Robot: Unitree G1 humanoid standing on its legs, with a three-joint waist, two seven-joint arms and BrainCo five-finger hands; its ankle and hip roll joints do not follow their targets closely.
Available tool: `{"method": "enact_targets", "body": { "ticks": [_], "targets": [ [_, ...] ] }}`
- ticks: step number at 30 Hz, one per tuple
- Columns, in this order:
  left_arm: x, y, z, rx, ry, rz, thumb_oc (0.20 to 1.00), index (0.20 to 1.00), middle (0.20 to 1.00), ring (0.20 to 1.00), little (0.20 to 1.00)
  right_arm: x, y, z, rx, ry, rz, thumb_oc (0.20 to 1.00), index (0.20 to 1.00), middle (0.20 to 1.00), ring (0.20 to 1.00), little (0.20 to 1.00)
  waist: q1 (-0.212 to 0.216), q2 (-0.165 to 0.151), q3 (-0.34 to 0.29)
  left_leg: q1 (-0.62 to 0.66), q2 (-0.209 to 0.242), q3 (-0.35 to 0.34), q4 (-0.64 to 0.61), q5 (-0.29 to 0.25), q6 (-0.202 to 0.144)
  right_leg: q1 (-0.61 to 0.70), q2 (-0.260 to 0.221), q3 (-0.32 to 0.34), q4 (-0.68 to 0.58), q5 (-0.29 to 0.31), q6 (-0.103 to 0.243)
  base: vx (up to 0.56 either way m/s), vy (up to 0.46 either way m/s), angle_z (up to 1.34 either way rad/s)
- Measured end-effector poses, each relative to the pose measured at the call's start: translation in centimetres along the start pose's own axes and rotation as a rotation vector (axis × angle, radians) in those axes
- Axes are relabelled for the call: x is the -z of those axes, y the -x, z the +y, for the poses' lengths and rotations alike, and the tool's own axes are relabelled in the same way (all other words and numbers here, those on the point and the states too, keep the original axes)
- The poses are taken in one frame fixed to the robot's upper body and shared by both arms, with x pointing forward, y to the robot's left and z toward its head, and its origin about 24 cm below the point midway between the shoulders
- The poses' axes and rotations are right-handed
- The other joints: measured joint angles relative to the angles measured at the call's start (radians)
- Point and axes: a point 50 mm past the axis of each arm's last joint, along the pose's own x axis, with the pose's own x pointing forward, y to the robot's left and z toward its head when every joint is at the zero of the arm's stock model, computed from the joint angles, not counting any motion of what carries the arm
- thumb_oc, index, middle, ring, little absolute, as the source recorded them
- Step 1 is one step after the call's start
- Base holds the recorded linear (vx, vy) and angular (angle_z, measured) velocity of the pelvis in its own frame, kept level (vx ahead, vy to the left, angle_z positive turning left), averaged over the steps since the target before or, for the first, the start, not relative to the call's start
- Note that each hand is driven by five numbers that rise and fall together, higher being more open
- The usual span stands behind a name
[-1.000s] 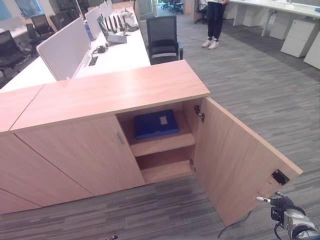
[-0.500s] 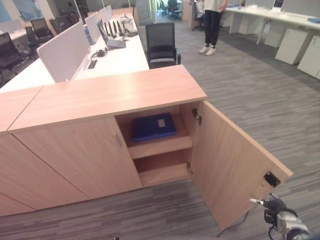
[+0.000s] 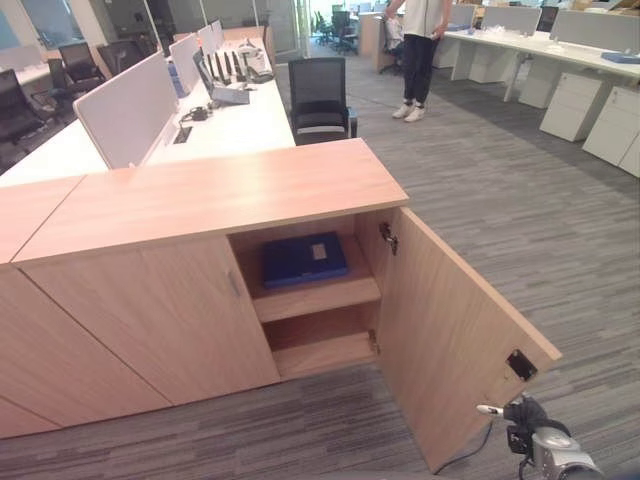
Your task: Put the empty folder in the office cabinet
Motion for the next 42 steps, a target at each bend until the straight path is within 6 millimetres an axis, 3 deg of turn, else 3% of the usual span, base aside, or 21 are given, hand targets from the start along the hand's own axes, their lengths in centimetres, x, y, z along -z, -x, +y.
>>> {"method": "enact_targets", "body": {
  "ticks": [10,14,16,18,19,20,22,24,25,27,28,29,30,32,34,36,38,39,40,42],
  "targets": [
    [-0.1,-0.1,-0.7,0.005,0.038,-0.009,1.000,1.000,1.000,1.000,1.000,0.2,2.4,7.3,-0.330,0.082,-0.102,1.000,1.000,1.000,1.000,1.000,0.002,0.017,0.005,-0.060,0.000,-0.079,0.000,0.000,0.001,-0.017,0.007,-0.066,0.000,0.000,-0.010,-0.04,-0.024,0.25],
    [-2.1,-0.5,-0.4,-0.013,0.028,-0.058,1.000,1.000,1.000,1.000,1.000,-0.7,2.6,8.7,-0.373,0.052,-0.150,1.000,1.000,1.000,1.000,1.000,0.015,0.019,0.039,-0.146,0.000,-0.136,0.035,-0.010,0.009,-0.031,0.012,-0.162,0.007,-0.003,-0.027,-0.09,0.001,0.85],
    [-3.4,-0.7,-0.3,-0.018,0.026,-0.090,1.000,1.000,1.000,1.000,1.000,-2.1,2.6,9.3,-0.405,0.066,-0.198,1.000,1.000,1.000,1.000,1.000,0.016,-0.010,0.068,-0.214,0.008,-0.071,0.128,-0.023,-0.016,-0.051,-0.010,-0.188,0.001,0.000,-0.059,-0.01,0.071,0.69],
    [-3.8,-0.7,-0.3,-0.025,0.035,-0.098,1.000,1.000,1.000,1.000,1.000,-3.9,2.3,9.7,-0.426,0.087,-0.247,1.000,1.000,1.000,1.000,1.000,0.030,-0.017,0.110,-0.241,0.013,0.024,0.208,-0.017,-0.025,-0.034,-0.038,-0.208,0.001,0.002,-0.061,0.15,0.145,0.44],
    [-4.1,-0.8,0.0,-0.037,0.031,-0.098,1.000,1.000,1.000,1.000,1.000,-5.0,2.1,10.1,-0.435,0.088,-0.276,1.000,1.000,1.000,1.000,1.000,0.035,-0.032,0.128,-0.240,0.037,0.129,0.242,-0.009,-0.037,-0.017,-0.070,-0.247,0.000,-0.001,-0.058,0.25,0.195,0.44],
    [-4.2,-0.8,0.1,-0.041,0.031,-0.100,1.000,1.000,1.000,1.000,1.000,-5.3,2.1,10.2,-0.438,0.087,-0.287,1.000,1.000,1.000,1.000,1.000,0.038,-0.039,0.131,-0.236,0.047,0.151,0.236,-0.005,-0.042,-0.011,-0.081,-0.247,0.000,-0.002,-0.056,0.20,0.152,0.55],
    [-4.5,-0.8,0.2,-0.050,0.030,-0.108,1.000,1.000,1.000,1.000,1.000,-7.5,1.8,10.4,-0.440,0.092,-0.345,1.000,1.000,1.000,1.000,1.000,0.057,-0.047,0.135,-0.241,0.090,0.152,0.149,0.023,-0.086,-0.006,-0.104,-0.243,0.000,-0.018,-0.037,0.15,0.105,0.30],
    [-4.7,-0.8,0.3,-0.052,0.029,-0.112,1.000,1.000,1.000,1.000,1.000,-8.8,1.7,10.5,-0.440,0.095,-0.381,1.000,1.000,1.000,1.000,1.000,0.073,-0.046,0.134,-0.243,0.106,0.147,0.091,0.026,-0.092,-0.004,-0.116,-0.241,0.000,-0.026,-0.025,0.22,0.161,0.14],
    [-5.0,-0.9,0.4,-0.053,0.027,-0.112,1.000,1.000,1.000,1.000,1.000,-10.5,1.6,10.7,-0.440,0.103,-0.426,1.000,1.000,1.000,1.000,1.000,0.096,-0.041,0.131,-0.245,0.119,0.150,0.043,0.028,-0.096,-0.004,-0.127,-0.238,0.000,-0.036,-0.009,0.26,0.218,0.01],
    [-5.1,-0.9,0.3,-0.051,0.028,-0.118,1.000,1.000,1.000,1.000,1.000,-12.0,1.5,10.4,-0.428,0.108,-0.467,1.000,1.000,1.000,1.000,1.000,0.116,-0.031,0.118,-0.245,0.118,0.162,0.066,0.033,-0.084,-0.005,-0.144,-0.219,0.000,-0.040,0.029,0.22,0.191,-0.13],
    [-4.7,-0.8,0.9,-0.071,0.043,-0.107,1.000,1.000,1.000,1.000,1.000,-12.5,1.7,11.3,-0.448,0.089,-0.493,1.000,1.000,1.000,1.000,1.000,0.140,-0.062,0.116,-0.257,0.089,0.205,0.087,0.059,-0.080,0.009,-0.179,-0.189,0.005,-0.054,0.056,0.35,0.354,0.18],
    [-4.4,-0.5,2.1,-0.098,0.010,-0.102,1.000,1.000,1.000,1.000,1.000,-12.2,1.1,10.7,-0.370,-0.012,-0.461,1.000,1.000,1.000,1.000,1.000,0.149,-0.093,0.097,-0.243,0.057,0.234,0.102,0.085,-0.038,0.041,-0.193,-0.179,0.013,-0.067,0.069,0.39,0.443,0.44],
    [-3.1,-0.2,3.2,-0.124,-0.005,-0.067,1.000,1.000,1.000,1.000,1.000,-11.3,0.7,10.1,-0.331,-0.179,-0.422,1.000,1.000,1.000,1.000,1.000,0.156,-0.141,0.070,-0.230,-0.011,0.249,0.109,0.055,0.006,0.047,-0.244,-0.183,0.111,-0.056,0.071,0.45,0.524,0.47],
    [-2.5,-0.1,3.2,-0.117,-0.023,-0.040,1.000,1.000,1.000,1.000,1.000,-11.2,0.5,9.6,-0.308,-0.263,-0.408,1.000,1.000,1.000,1.000,1.000,0.144,-0.129,0.059,-0.219,-0.026,0.247,0.100,0.042,0.027,0.018,-0.263,-0.173,0.194,-0.036,0.078,0.19,0.304,0.26],
    [-3.1,-0.1,3.6,-0.124,-0.043,-0.055,1.000,1.000,1.000,1.000,1.000,-12.0,-0.1,8.7,-0.256,-0.353,-0.411,1.000,1.000,1.000,1.000,1.000,0.141,-0.099,0.070,-0.180,-0.035,0.249,0.072,0.068,0.071,-0.088,-0.296,-0.152,0.409,0.000,0.114,0.08,0.214,0.17],
    [-3.4,0.0,3.8,-0.127,-0.055,-0.076,1.000,1.000,1.000,1.000,1.000,-12.8,-0.6,8.0,-0.212,-0.366,-0.405,1.000,1.000,1.000,1.000,1.000,0.123,-0.073,0.087,-0.156,-0.034,0.236,0.069,0.054,0.097,-0.162,-0.321,-0.154,0.581,0.013,0.149,0.12,0.107,0.19],
    [-4.2,0.1,4.7,-0.142,-0.082,-0.097,1.000,1.000,1.000,1.000,1.000,-13.3,-1.1,7.6,-0.186,-0.385,-0.397,1.000,1.000,1.000,1.000,1.000,0.123,-0.075,0.098,-0.123,-0.048,0.228,0.046,0.038,0.115,-0.205,-0.315,-0.152,0.613,0.048,0.179,0.23,0.075,-0.03],
    [-4.2,0.1,4.7,-0.142,-0.087,-0.097,1.000,1.000,1.000,1.000,1.000,-13.5,-1.3,7.1,-0.174,-0.389,-0.394,1.000,1.000,1.000,1.000,1.000,0.121,-0.067,0.103,-0.098,-0.047,0.225,0.024,0.038,0.117,-0.206,-0.310,-0.140,0.630,0.028,0.194,0.16,0.011,-0.15],
    [-4.2,0.1,4.6,-0.139,-0.089,-0.098,1.000,1.000,1.000,1.000,1.000,-13.7,-1.4,6.0,-0.143,-0.406,-0.397,1.000,1.000,1.000,1.000,1.000,0.117,-0.050,0.111,-0.070,-0.042,0.219,0.009,0.039,0.118,-0.200,-0.292,-0.128,0.616,-0.030,0.195,0.23,-0.065,-0.07],
    [-4.2,0.2,4.8,-0.141,-0.065,-0.107,1.000,1.000,1.000,1.000,1.000,-14.2,-1.5,4.3,-0.101,-0.386,-0.419,1.000,1.000,1.000,1.000,1.000,0.100,-0.052,0.112,-0.056,-0.047,0.215,0.009,0.033,0.113,-0.180,-0.262,-0.138,0.429,-0.059,0.193,0.28,-0.094,0.12]
  ]
}}
